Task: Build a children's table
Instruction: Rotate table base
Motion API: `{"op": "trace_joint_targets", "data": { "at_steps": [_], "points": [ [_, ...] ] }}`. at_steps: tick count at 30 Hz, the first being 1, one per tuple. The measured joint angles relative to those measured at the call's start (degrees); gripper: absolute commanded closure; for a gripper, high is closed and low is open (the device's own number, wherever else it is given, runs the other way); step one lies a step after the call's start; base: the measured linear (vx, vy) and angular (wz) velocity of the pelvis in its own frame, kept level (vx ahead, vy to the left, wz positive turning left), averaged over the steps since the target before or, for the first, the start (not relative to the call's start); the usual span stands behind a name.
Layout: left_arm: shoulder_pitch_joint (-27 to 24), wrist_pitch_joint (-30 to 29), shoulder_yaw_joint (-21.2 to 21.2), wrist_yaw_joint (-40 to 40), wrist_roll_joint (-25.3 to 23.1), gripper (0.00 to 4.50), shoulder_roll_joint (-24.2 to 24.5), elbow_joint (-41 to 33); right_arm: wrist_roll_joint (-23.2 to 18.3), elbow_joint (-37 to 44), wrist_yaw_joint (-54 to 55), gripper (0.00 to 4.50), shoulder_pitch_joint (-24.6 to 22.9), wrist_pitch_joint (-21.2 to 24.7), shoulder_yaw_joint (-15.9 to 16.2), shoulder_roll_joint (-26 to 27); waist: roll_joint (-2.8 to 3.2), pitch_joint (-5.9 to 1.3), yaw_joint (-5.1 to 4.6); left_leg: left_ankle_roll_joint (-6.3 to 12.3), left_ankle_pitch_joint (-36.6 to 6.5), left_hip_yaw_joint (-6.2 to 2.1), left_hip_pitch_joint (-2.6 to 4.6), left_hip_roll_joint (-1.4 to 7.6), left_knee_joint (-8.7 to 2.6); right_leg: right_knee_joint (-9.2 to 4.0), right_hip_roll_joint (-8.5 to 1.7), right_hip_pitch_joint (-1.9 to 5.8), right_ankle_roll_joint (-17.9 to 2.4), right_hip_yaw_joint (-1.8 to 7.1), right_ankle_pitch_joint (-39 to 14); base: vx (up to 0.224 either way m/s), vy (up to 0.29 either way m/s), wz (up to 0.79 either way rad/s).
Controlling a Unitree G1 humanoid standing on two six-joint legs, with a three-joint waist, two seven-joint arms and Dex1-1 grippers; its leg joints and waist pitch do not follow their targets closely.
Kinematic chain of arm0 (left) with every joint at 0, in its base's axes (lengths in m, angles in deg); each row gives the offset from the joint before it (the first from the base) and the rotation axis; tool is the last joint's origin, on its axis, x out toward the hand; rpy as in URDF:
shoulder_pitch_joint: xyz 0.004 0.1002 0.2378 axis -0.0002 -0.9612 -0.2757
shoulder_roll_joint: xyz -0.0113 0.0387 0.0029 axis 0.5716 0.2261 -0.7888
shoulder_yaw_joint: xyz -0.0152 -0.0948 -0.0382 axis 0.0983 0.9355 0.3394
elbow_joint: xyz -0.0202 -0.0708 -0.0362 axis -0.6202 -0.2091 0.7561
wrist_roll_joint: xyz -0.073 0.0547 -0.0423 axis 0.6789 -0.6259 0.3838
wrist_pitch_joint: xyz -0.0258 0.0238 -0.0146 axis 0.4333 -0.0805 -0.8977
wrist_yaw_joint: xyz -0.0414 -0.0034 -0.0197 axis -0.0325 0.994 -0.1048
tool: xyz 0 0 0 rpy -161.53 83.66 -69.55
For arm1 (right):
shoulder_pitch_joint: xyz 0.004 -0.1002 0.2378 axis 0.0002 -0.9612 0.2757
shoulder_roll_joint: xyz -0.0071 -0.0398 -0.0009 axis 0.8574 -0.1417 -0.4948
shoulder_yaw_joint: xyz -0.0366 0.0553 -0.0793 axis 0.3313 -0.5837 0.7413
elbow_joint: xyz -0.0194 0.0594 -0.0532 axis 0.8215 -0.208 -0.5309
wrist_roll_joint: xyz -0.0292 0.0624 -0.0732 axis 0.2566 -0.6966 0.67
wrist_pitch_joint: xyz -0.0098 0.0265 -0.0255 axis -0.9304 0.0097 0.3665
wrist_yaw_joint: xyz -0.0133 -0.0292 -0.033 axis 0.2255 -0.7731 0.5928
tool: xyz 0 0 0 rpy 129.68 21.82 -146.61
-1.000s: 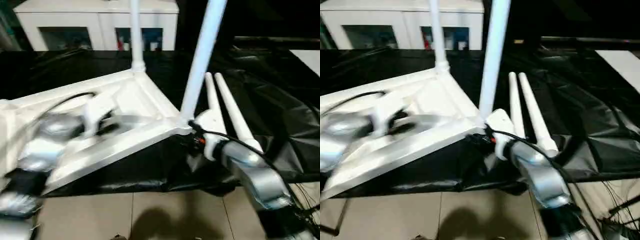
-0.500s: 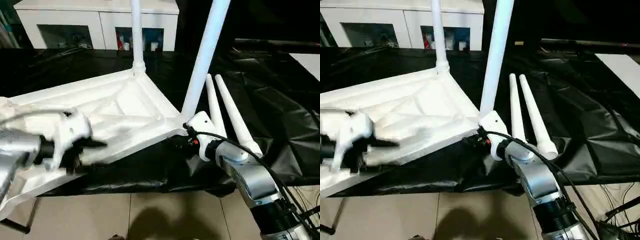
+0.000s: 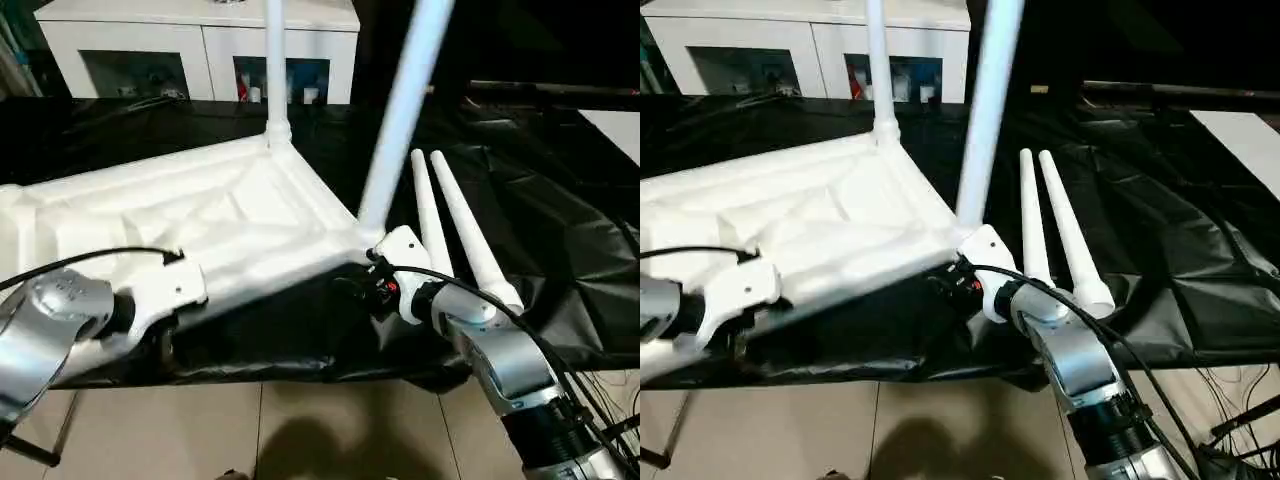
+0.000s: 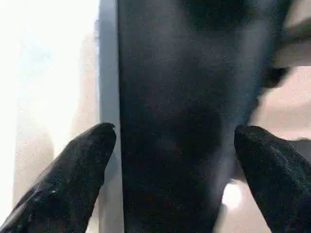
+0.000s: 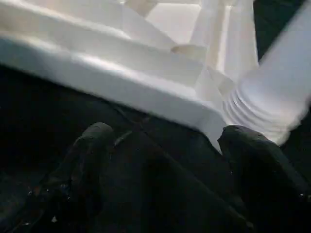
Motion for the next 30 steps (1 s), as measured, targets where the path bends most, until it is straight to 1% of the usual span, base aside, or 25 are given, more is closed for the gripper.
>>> {"op": "trace_joint_targets", "data": {
  "at_steps": [6,7,9,12,13,14,17,19,20,21,22,23,26,27,29,30],
  "points": [
    [2.76,2.23,0.15,5.70,-2.41,0.08,-2.28,2.43,0.09,-0.06,0.10,0.71,0.00,-0.67,0.02,-0.03,-0.03,-0.02,0.03,0.00,0.00,-0.03,0.00,0.00,0.07,0.06,0.00,0.00,0.15,0.00,-0.09,0.000,0.000,0.00],
    [2.79,2.38,0.45,5.91,-2.26,0.08,-2.65,2.49,0.09,-0.06,0.10,0.71,0.00,-0.69,0.02,-0.05,-0.04,-0.02,0.02,0.00,0.00,-0.04,0.00,0.00,0.09,0.06,0.00,0.00,0.13,0.00,-0.08,0.000,0.000,0.00],
    [2.78,2.38,2.25,5.60,-0.44,0.08,-4.16,1.96,0.08,-0.07,0.09,0.71,0.01,-0.70,0.00,-0.02,-0.06,-0.02,0.05,-0.01,0.01,-0.03,-0.03,0.00,0.10,0.06,0.00,0.00,-0.04,0.00,0.03,0.000,0.000,0.00],
    [1.94,0.44,6.52,3.83,5.48,0.08,-6.05,-1.95,-0.47,-0.03,-0.84,0.71,0.15,-1.04,-0.12,0.29,-0.05,-0.03,0.05,-0.01,0.01,-0.03,-0.08,0.00,0.11,0.04,0.00,-0.02,-0.05,0.00,-0.03,0.000,0.000,0.00],
    [1.24,-1.03,9.37,2.65,8.80,0.08,-6.53,-3.91,-1.66,0.15,-1.94,0.71,0.22,-1.29,-0.22,0.60,-0.06,-0.02,0.00,-0.01,0.01,-0.02,-0.09,0.00,0.11,0.05,0.00,-0.04,-0.06,-0.01,-0.07,0.000,0.000,0.00],
    [0.69,-1.44,11.30,2.38,10.63,0.08,-6.49,-4.82,-2.34,0.17,-2.78,0.71,0.42,-1.35,-0.22,0.90,-0.05,-0.03,-0.14,-0.01,0.01,-0.03,-0.09,0.01,0.11,0.07,0.02,-0.04,-0.07,0.00,-0.09,0.000,0.000,0.00],
    [-0.81,-1.65,17.15,3.33,11.85,0.08,-5.32,-3.74,-2.98,-0.05,-4.02,0.71,1.57,-2.07,-0.22,1.52,-0.04,-0.02,-0.54,-0.01,0.00,-0.03,-0.10,0.01,0.10,0.14,0.08,-0.05,-0.04,0.00,-0.14,0.000,0.000,0.00],
    [-1.84,-1.58,20.58,5.07,11.61,0.08,-4.91,-1.49,-3.30,-0.68,-4.06,0.71,3.15,-2.80,-0.25,2.16,-0.05,-0.02,-0.66,-0.01,0.00,-0.04,-0.04,0.01,0.10,0.15,0.08,-0.05,-0.04,0.00,-0.14,0.000,0.000,0.00],
    [-2.89,-1.61,23.35,6.98,10.67,0.08,-4.58,0.55,-3.26,-2.20,-3.76,0.71,4.87,-3.79,-0.24,3.15,-0.06,-0.03,-0.87,-0.01,0.00,-0.04,-0.07,0.01,0.11,0.20,0.08,-0.05,-0.05,0.00,-0.13,0.000,0.000,0.00],
    [-3.43,-1.88,25.18,8.48,9.57,0.08,-3.99,2.26,-3.22,-3.26,-3.44,0.71,5.96,-4.65,-0.25,3.72,-0.14,-0.03,-0.97,-0.01,0.00,-0.07,-0.05,0.01,0.10,0.21,0.09,-0.05,-0.05,-0.02,-0.14,0.000,0.000,0.00],
    [-3.82,-2.34,26.77,9.74,8.54,0.08,-3.25,3.64,-3.18,-4.11,-3.03,0.71,6.71,-5.22,-0.25,4.05,-0.26,-0.05,-0.94,-0.01,0.00,-0.11,0.03,0.02,0.10,0.21,0.09,-0.06,-0.04,-0.04,-0.14,0.000,0.000,0.00],
    [-5.36,-2.37,28.76,11.53,6.99,0.08,-1.67,5.03,-3.07,-5.98,-2.77,0.71,7.72,-6.19,-0.26,4.66,-0.46,-0.13,-0.91,-0.01,0.00,-0.13,0.03,0.03,0.10,0.21,0.09,-0.06,-0.04,-0.04,-0.14,0.000,0.000,0.00],
    [-9.60,-4.15,32.80,16.53,3.79,0.08,1.70,8.65,-1.90,-12.42,-1.66,0.71,11.05,-8.34,-0.39,5.80,-0.92,-0.18,-1.03,-0.01,0.00,-0.16,-0.02,0.03,0.12,0.15,0.08,-0.08,-0.03,-0.02,-0.15,0.000,0.000,0.00],
    [-10.45,-4.50,33.41,17.77,2.88,0.08,2.22,9.40,-1.77,-13.77,-1.47,0.71,11.70,-8.74,-0.59,5.97,-1.20,-0.19,-0.80,-0.01,0.00,-0.16,-0.03,0.02,0.12,0.13,0.07,-0.07,-0.03,-0.01,-0.15,0.000,0.000,0.00],
    [-12.06,-4.62,33.49,20.24,0.70,0.08,3.77,11.76,-1.63,-16.05,-1.17,0.71,12.91,-9.91,-0.81,6.70,-1.45,-0.09,-0.17,-0.01,0.00,-0.17,-0.09,0.02,0.12,0.11,0.07,-0.07,-0.03,-0.02,-0.18,0.000,0.000,0.00],
    [-12.87,-4.12,33.45,21.77,-0.44,0.08,4.34,12.88,-1.60,-17.71,-1.13,0.71,13.93,-10.64,-0.81,7.24,-1.47,-0.09,-0.07,-0.01,0.00,-0.17,-0.10,0.03,0.12,0.10,0.07,-0.07,-0.04,-0.03,-0.19,0.000,0.000,0.00]
  ]
}}
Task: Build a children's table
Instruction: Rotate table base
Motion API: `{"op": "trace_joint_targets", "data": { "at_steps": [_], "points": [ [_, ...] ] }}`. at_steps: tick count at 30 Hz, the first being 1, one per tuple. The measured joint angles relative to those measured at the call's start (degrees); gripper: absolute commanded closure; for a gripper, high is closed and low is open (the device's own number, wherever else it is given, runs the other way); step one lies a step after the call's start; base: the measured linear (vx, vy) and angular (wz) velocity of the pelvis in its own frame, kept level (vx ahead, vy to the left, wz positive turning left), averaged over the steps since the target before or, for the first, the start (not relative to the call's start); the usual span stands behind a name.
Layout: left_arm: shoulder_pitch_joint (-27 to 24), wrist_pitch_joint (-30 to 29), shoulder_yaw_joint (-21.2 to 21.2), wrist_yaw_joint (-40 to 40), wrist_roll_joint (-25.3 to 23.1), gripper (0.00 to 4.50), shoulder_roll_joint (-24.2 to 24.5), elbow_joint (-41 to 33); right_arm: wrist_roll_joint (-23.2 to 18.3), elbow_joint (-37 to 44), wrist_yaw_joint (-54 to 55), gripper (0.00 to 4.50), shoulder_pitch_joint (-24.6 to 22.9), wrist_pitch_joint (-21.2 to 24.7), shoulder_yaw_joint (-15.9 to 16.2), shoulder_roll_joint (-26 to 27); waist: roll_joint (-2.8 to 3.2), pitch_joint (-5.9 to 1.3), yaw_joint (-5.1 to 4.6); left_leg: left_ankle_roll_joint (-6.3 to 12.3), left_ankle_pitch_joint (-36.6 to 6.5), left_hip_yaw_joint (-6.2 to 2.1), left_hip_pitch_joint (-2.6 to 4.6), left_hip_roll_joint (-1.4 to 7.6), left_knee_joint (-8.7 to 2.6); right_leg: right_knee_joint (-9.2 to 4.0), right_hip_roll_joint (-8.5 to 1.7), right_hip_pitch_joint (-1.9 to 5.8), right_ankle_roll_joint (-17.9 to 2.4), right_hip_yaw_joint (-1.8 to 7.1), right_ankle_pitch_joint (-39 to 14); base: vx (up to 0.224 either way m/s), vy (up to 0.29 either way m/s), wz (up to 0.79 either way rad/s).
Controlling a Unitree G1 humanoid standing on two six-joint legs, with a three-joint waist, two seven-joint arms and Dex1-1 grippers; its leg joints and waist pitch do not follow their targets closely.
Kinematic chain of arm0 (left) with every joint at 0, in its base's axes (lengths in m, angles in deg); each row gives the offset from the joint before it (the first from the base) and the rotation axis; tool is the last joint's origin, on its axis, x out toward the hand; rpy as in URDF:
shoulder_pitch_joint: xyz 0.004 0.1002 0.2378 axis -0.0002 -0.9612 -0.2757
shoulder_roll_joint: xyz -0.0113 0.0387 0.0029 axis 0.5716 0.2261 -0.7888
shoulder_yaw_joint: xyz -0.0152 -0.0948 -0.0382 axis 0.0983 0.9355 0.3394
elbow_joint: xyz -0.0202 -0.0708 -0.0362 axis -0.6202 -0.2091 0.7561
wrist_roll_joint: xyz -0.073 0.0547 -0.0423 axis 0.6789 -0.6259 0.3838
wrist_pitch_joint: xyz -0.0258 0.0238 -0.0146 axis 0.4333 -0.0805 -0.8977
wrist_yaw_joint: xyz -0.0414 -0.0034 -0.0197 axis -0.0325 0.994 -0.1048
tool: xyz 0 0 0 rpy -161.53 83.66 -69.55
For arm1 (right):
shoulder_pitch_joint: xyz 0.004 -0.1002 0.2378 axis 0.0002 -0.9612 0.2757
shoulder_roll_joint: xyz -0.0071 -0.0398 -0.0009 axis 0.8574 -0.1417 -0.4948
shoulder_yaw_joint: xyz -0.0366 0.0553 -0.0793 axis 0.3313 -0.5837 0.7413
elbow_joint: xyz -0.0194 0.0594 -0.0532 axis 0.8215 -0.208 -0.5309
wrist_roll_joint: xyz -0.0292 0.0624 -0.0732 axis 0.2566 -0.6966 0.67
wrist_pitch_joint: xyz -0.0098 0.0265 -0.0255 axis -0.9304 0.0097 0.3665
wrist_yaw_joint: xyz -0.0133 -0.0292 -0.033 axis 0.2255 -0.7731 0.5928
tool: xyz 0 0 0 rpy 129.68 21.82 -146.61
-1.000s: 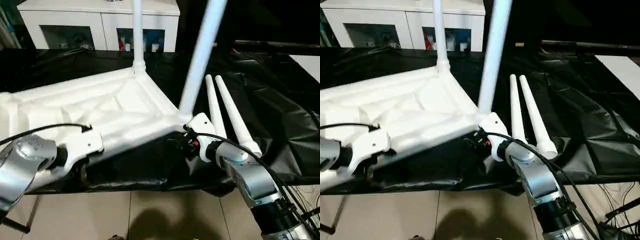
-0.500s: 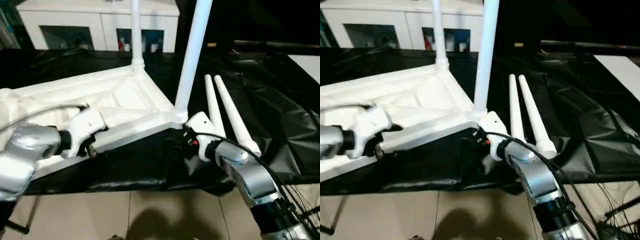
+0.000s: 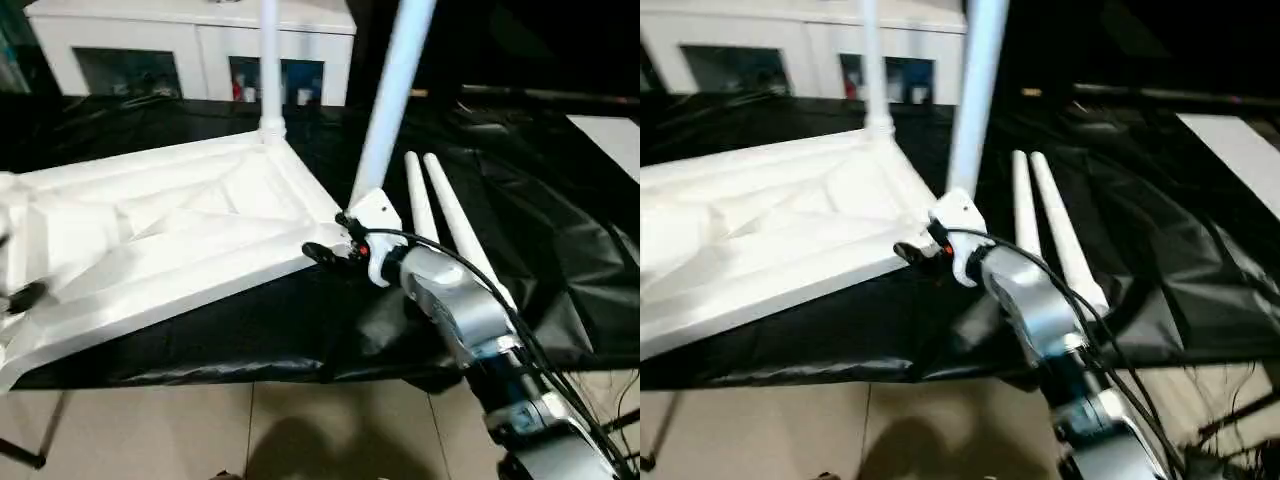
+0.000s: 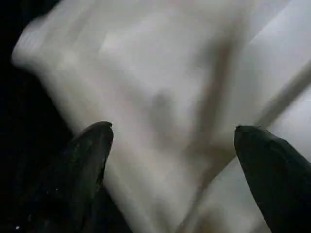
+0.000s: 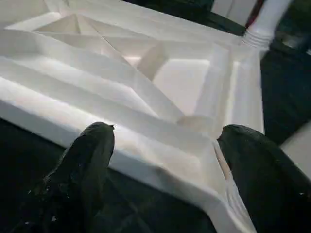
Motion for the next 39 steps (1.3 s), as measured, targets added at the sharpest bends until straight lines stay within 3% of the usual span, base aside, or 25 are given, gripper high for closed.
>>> {"op": "trace_joint_targets", "data": {
  "at_steps": [5,11,15,19,25,29,39],
  "points": [
    [-1.88,3.23,-0.09,7.61,-5.12,0.08,1.29,7.45,0.31,-6.62,1.00,0.71,4.77,-3.40,-1.00,1.01,-0.68,-0.28,0.18,0.01,0.00,-0.01,0.01,-0.01,0.04,-0.04,-0.02,0.08,-0.02,0.02,0.00,0.000,0.000,0.00],
    [-1.66,9.87,-0.78,13.76,-7.43,0.08,-0.09,15.39,0.31,-8.87,0.28,0.71,4.92,-5.27,-1.17,1.61,-1.00,-0.36,0.40,0.00,0.00,-0.30,0.02,-0.01,0.06,-0.02,0.00,0.11,-0.06,-0.01,0.03,0.000,0.000,0.00],
    [-0.38,13.31,-1.22,15.27,-7.45,0.08,-0.79,19.79,0.15,-5.62,-3.23,0.71,1.66,-5.32,-0.17,-0.01,-1.00,-0.37,0.96,0.00,0.00,-0.43,0.07,-0.01,0.06,0.02,0.03,0.15,-0.06,-0.05,0.03,0.000,0.000,0.00],
    [0.07,14.13,-2.07,13.14,-6.85,0.08,-0.82,21.66,0.14,-0.22,-7.89,0.71,-3.87,-2.28,2.39,-4.29,-0.96,-0.34,1.80,0.00,0.00,-0.46,0.09,-0.02,0.06,-0.01,0.02,0.21,-0.06,-0.06,0.03,0.000,0.000,0.00],
    [-1.16,12.42,-3.37,5.61,-4.35,0.08,-0.86,17.52,3.10,0.05,-5.32,0.71,-6.35,1.08,3.98,-5.92,-0.69,-0.20,1.85,-0.01,-0.01,-0.50,0.40,-0.06,0.03,0.07,-0.01,0.37,-0.12,-0.02,0.06,0.000,0.000,0.00],
    [-2.12,10.14,-5.03,0.30,-0.83,0.08,-1.03,12.40,6.73,-5.20,-0.25,0.71,-5.65,1.09,4.11,-4.11,-0.67,-0.19,1.82,-0.01,-0.01,-0.54,0.51,-0.06,0.01,0.08,0.00,0.45,0.07,-0.04,-0.05,0.000,0.000,0.00],
    [-9.17,7.62,-8.05,-15.39,6.05,0.08,3.06,-2.12,7.24,-14.05,4.91,0.71,-1.54,-0.32,4.10,0.38,-0.66,-0.18,1.59,-0.01,-0.01,-0.56,0.52,-0.05,0.00,0.10,0.02,0.42,0.03,-0.04,-0.02,0.000,0.000,0.00]
  ]
}}
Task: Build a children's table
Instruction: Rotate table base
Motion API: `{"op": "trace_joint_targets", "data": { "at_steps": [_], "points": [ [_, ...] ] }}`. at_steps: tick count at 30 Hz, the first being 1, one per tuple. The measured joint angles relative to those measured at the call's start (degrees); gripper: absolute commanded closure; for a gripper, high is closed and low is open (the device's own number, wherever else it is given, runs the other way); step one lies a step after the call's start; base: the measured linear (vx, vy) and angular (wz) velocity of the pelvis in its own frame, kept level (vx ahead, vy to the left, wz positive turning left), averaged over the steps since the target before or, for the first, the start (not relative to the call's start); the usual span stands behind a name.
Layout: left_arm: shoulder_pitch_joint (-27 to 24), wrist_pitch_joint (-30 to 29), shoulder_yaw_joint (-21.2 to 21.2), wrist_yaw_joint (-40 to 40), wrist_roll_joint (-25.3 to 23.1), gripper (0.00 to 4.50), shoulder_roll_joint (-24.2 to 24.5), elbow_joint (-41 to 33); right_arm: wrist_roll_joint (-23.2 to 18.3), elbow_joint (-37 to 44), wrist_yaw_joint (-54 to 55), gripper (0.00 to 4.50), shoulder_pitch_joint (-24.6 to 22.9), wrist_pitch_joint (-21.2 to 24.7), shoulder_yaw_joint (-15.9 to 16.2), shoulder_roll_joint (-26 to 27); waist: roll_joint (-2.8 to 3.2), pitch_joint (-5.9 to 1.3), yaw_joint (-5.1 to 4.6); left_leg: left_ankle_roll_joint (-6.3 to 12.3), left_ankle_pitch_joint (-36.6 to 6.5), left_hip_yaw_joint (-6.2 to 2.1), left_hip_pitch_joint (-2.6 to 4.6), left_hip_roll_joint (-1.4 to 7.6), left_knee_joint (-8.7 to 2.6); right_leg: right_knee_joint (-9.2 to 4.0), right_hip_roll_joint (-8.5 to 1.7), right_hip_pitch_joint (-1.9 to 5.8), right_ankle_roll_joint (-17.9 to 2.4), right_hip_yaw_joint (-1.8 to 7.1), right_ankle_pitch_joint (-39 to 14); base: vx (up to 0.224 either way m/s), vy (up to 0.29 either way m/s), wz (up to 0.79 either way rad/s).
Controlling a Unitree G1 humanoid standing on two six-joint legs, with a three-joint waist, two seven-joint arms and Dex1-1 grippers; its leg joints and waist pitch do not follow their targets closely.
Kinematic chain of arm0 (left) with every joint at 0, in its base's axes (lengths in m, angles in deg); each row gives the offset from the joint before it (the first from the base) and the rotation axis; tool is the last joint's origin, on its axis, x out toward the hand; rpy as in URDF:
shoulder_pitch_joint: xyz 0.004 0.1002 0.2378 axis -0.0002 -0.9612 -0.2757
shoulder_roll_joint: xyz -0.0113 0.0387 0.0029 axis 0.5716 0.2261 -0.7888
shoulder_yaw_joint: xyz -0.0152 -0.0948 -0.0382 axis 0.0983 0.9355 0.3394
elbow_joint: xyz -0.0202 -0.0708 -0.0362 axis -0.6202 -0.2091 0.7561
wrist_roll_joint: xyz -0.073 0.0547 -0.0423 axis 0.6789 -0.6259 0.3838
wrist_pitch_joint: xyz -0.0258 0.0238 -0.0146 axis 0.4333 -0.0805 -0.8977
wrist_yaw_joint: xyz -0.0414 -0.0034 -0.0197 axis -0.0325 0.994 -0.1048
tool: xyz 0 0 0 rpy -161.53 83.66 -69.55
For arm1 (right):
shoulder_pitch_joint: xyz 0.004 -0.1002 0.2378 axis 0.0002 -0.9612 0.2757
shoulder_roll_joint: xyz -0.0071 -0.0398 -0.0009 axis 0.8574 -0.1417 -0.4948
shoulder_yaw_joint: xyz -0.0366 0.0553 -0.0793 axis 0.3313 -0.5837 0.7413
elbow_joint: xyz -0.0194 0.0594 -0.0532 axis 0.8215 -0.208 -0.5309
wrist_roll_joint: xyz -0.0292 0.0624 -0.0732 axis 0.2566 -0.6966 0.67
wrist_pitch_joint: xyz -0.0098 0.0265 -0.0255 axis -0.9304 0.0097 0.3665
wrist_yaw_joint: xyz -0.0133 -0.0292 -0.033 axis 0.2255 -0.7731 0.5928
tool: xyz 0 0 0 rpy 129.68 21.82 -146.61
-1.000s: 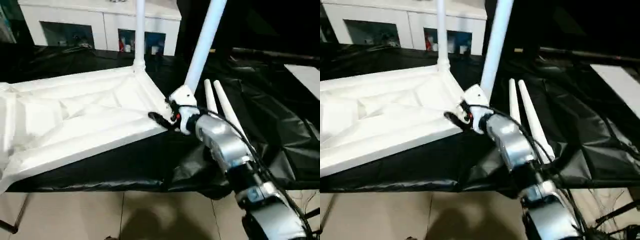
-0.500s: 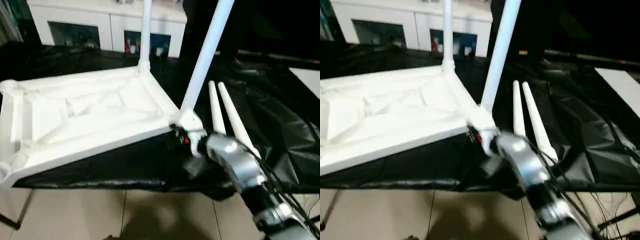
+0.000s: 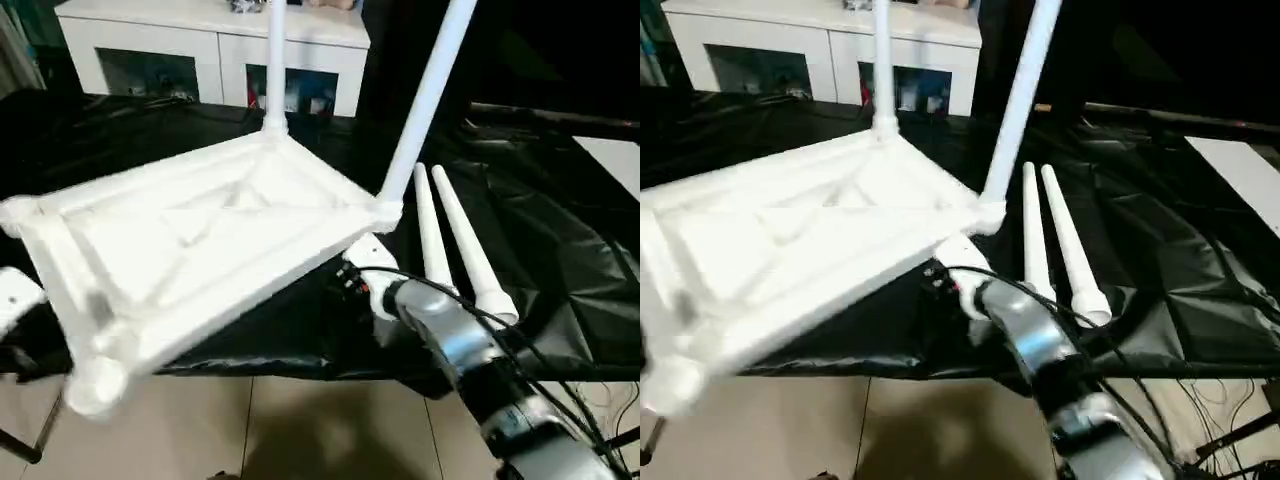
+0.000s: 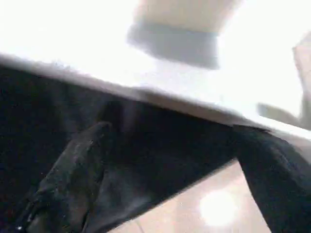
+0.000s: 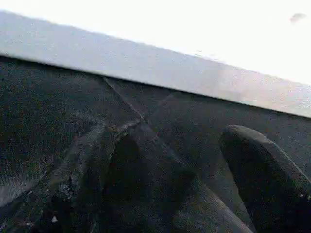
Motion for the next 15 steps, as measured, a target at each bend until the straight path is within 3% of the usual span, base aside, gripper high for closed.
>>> {"op": "trace_joint_targets", "data": {
  "at_steps": [6,15],
  "points": [
    [-1.44,-3.91,-3.69,-3.41,3.88,0.08,-0.44,-8.90,-0.05,-7.72,1.55,0.71,4.01,-3.70,-1.35,2.99,0.01,0.01,0.02,0.00,0.00,0.02,-0.05,0.00,0.00,0.00,0.00,-0.01,-0.27,0.02,0.16,0.000,0.000,0.00],
    [3.02,-4.79,-8.26,-3.65,6.37,0.08,-6.72,-13.42,-0.14,-14.01,1.38,0.71,6.16,-8.16,-2.09,4.88,-0.03,-0.02,-0.04,-0.01,0.01,0.04,-0.13,0.00,0.00,0.03,0.00,-0.04,-0.23,0.04,0.14,0.000,0.000,0.00]
  ]
}}
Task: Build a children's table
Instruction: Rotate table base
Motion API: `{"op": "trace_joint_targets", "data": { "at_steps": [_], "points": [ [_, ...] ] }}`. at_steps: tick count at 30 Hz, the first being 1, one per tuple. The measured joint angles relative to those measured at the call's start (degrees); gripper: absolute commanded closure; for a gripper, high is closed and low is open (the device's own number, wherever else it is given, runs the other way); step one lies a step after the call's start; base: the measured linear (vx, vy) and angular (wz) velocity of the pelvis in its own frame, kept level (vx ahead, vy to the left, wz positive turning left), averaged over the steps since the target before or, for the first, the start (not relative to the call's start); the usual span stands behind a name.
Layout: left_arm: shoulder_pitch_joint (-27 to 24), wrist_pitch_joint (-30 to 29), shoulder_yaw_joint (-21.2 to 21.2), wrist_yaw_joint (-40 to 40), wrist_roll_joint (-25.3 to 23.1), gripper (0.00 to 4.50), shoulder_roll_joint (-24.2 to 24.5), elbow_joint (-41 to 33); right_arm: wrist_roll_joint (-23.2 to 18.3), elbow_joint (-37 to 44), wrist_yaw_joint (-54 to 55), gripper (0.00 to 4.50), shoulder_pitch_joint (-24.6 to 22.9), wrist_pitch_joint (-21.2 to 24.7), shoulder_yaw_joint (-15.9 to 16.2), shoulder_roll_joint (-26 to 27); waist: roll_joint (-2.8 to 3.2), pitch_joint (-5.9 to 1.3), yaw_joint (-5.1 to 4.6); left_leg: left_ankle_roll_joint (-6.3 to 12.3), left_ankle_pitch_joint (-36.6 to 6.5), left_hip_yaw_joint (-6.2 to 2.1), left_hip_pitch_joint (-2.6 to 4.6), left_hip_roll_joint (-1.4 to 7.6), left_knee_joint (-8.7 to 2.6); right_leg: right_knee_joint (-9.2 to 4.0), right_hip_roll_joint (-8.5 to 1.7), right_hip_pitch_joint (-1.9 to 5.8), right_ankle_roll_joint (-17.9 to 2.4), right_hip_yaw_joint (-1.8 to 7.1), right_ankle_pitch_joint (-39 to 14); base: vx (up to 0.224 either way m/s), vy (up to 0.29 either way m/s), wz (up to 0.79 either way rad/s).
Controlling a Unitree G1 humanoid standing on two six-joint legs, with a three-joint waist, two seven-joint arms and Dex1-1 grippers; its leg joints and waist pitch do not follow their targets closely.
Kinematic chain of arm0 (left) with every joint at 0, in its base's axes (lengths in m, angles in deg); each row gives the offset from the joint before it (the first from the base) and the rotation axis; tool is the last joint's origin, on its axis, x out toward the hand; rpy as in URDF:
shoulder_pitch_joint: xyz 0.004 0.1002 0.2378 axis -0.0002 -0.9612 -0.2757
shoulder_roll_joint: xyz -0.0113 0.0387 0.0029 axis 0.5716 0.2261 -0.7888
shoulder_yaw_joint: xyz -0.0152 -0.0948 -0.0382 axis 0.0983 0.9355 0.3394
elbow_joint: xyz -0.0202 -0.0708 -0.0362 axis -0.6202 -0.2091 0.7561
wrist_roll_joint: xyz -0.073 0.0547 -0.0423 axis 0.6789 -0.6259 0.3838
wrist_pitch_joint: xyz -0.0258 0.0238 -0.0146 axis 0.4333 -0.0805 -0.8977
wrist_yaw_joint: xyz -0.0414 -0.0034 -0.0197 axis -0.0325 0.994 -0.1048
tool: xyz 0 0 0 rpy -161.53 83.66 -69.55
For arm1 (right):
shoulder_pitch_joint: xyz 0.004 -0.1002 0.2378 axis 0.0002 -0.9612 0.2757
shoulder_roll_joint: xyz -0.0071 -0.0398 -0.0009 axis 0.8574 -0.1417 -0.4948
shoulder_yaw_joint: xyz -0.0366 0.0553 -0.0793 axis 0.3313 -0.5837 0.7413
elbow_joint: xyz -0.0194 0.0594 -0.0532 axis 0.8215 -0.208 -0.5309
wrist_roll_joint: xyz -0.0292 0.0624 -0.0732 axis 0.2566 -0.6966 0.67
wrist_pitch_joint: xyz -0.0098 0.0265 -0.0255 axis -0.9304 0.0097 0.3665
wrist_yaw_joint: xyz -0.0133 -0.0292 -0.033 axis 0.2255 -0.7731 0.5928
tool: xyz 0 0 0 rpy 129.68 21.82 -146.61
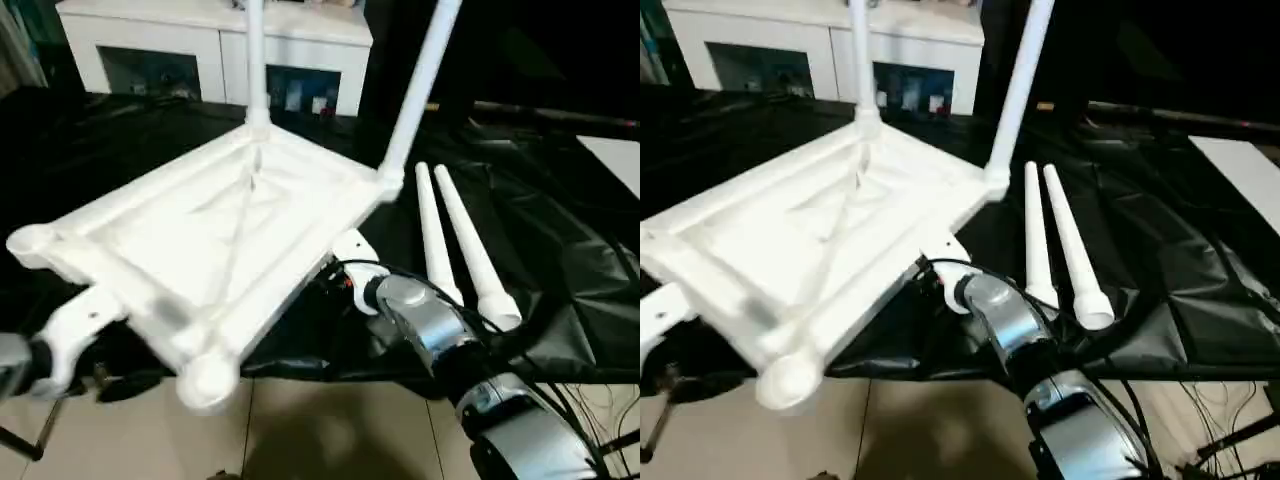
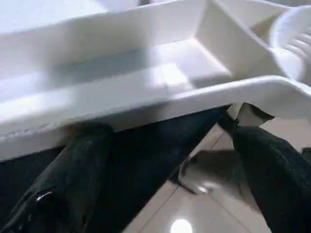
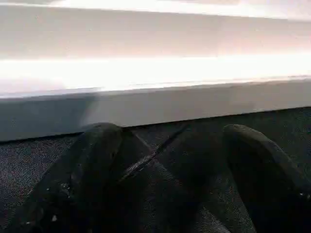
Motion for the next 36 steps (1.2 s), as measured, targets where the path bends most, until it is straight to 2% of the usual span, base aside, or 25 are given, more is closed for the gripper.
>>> {"op": "trace_joint_targets", "data": {
  "at_steps": [9,13,15,18,20,23,25,26,30,32,34,36],
  "points": [
    [9.51,0.86,-8.22,1.26,-0.86,0.08,-7.58,1.63,0.00,-1.54,-2.13,0.71,1.37,-3.65,-0.55,-1.48,0.26,0.17,-0.01,-0.02,0.01,0.01,0.03,0.00,0.01,0.13,0.00,0.00,-0.07,0.00,0.05,0.000,0.000,0.00],
    [14.50,4.85,-13.14,2.74,-4.26,0.08,-13.47,7.94,-0.47,6.09,-3.85,0.71,-0.46,-3.07,-1.57,-4.78,0.65,0.41,0.07,-0.01,0.01,0.16,-0.02,0.00,0.06,0.13,-0.01,0.03,-0.06,0.15,0.07,0.000,0.000,0.00],
    [17.14,6.61,-15.51,4.06,-5.87,0.08,-16.46,11.26,-0.91,11.68,-4.33,0.71,-2.22,-2.30,-2.16,-5.86,1.05,0.44,0.07,-0.02,0.02,0.15,-0.04,-0.01,0.05,0.12,-0.01,-0.01,-0.04,0.16,0.13,0.000,0.000,0.00],
    [22.04,9.99,-18.37,8.00,-8.70,0.08,-21.91,18.44,-1.31,20.93,-3.73,0.71,-5.64,0.74,-4.43,-8.38,2.15,0.60,0.38,-0.02,0.04,0.35,-0.23,-0.02,0.09,0.07,0.01,0.01,-0.01,0.21,0.11,0.000,0.000,0.00],
    [26.58,12.26,-20.14,11.47,-10.49,0.08,-26.38,25.06,-2.09,29.14,-2.72,0.71,-9.16,4.09,-7.04,-10.81,3.30,0.55,0.60,0.00,0.04,0.52,-0.44,-0.02,0.21,0.08,0.00,-0.03,0.07,0.41,0.08,0.000,0.000,0.00],
    [30.87,15.21,-20.54,13.81,-11.76,0.08,-28.76,30.45,-2.53,35.59,-1.73,0.71,-11.14,7.16,-9.57,-12.67,4.71,0.52,-0.31,0.00,0.05,0.50,-0.47,-0.03,0.36,0.03,0.04,-0.06,0.16,0.50,0.12,0.000,0.000,0.00],
    [34.35,17.29,-20.70,14.38,-12.27,0.08,-31.27,34.40,-2.50,39.96,-1.28,0.71,-13.52,9.26,-11.22,-14.08,5.59,0.37,-0.53,0.01,0.04,0.48,-0.55,-0.10,0.40,-0.10,0.06,-0.04,0.26,0.48,0.12,0.000,0.000,0.00],
    [36.15,18.77,-20.87,14.89,-12.71,0.08,-32.35,36.41,-2.44,42.21,-1.20,0.71,-14.68,10.52,-11.61,-14.45,6.21,0.31,-0.57,0.02,0.04,0.44,-0.57,-0.09,0.45,-0.15,0.08,-0.05,0.30,0.46,0.10,0.000,0.000,0.00],
    [41.57,23.35,-22.04,16.57,-14.38,0.08,-35.43,43.49,-1.64,48.80,-0.10,0.71,-18.65,14.86,-12.87,-15.02,8.41,0.05,-1.73,0.06,0.01,0.40,-0.67,-0.18,0.48,-0.31,0.08,-0.05,0.42,0.48,0.03,0.000,0.000,0.00],
    [43.25,25.44,-22.08,16.93,-14.65,0.08,-36.56,45.82,-0.90,51.32,0.91,0.71,-21.03,17.63,-13.18,-15.12,9.23,-0.15,-2.25,0.10,0.00,0.34,-0.84,-0.25,0.47,-0.40,0.10,-0.05,0.47,0.46,0.00,0.000,0.000,0.00],
    [43.35,27.25,-21.41,16.19,-13.39,0.08,-37.92,45.84,-0.76,53.87,2.57,0.71,-23.20,20.96,-14.04,-14.89,9.65,-0.23,-2.62,0.14,-0.03,0.33,-0.96,-0.26,0.44,-0.46,0.10,-0.05,0.52,0.46,-0.04,0.000,0.000,0.00],
    [41.19,28.64,-19.75,14.76,-10.04,0.08,-39.26,42.53,-0.53,55.55,5.18,0.71,-24.21,24.95,-15.33,-13.77,9.90,-0.29,-3.28,0.19,-0.04,0.31,-1.01,-0.25,0.45,-0.55,0.12,-0.08,0.53,0.46,-0.04,0.000,0.000,0.00]
  ]
}}
